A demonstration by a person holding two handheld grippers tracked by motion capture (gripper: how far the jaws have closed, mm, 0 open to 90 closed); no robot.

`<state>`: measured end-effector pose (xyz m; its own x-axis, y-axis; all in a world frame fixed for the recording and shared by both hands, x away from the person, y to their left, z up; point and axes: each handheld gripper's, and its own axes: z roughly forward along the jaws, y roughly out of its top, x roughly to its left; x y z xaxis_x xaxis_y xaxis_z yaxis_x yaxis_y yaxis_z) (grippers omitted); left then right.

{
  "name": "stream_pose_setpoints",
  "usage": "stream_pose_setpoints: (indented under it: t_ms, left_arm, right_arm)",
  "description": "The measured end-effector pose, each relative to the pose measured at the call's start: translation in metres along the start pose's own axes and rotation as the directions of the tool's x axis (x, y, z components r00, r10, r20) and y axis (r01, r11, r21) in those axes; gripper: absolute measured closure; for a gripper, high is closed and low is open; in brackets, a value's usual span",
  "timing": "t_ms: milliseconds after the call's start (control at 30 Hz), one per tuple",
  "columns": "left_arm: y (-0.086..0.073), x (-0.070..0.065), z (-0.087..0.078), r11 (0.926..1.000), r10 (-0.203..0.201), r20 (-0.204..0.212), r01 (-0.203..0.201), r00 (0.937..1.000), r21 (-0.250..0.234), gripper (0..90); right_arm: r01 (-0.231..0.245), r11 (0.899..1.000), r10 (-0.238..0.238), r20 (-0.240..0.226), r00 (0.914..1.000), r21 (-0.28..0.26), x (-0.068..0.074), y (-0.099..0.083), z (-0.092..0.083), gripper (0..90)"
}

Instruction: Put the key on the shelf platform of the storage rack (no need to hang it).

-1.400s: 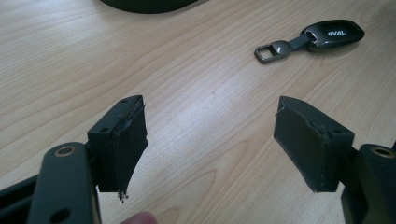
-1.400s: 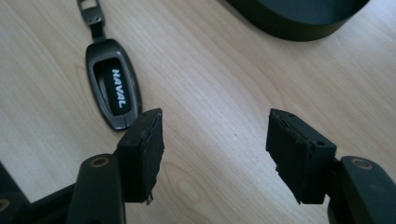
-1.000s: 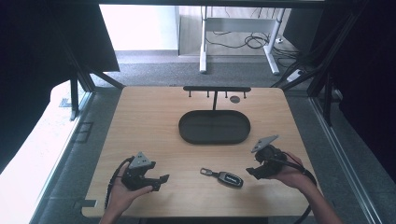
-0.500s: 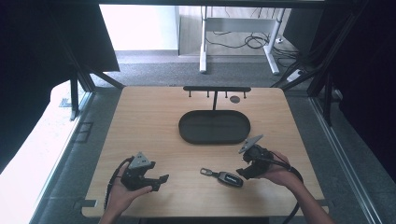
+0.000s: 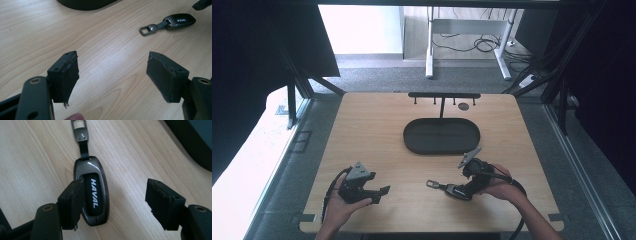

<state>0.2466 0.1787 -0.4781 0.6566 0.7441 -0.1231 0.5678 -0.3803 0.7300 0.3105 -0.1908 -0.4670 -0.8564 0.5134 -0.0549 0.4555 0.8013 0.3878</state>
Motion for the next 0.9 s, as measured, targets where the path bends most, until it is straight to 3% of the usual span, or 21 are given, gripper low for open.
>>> stream_pose_setpoints:
  t_ms: [400, 900]
  left_arm:
    - [0.0, 0.002, -0.002, 1.0, -0.004, 0.001, 0.004, 1.0, -0.005, 26.1]
    - [0.0, 0.001, -0.002, 1.0, 0.002, 0.004, -0.002, 1.0, -0.005, 26.1]
  right_arm:
    - [0.047, 0.998, -0.046, -0.022, 0.9987, 0.05, 0.012, 0.003, 0.02, 32.1]
    - [0.058, 0.993, -0.057, -0.017, 0.9982, 0.101, 0.017, 0.004, 0.036, 35.6]
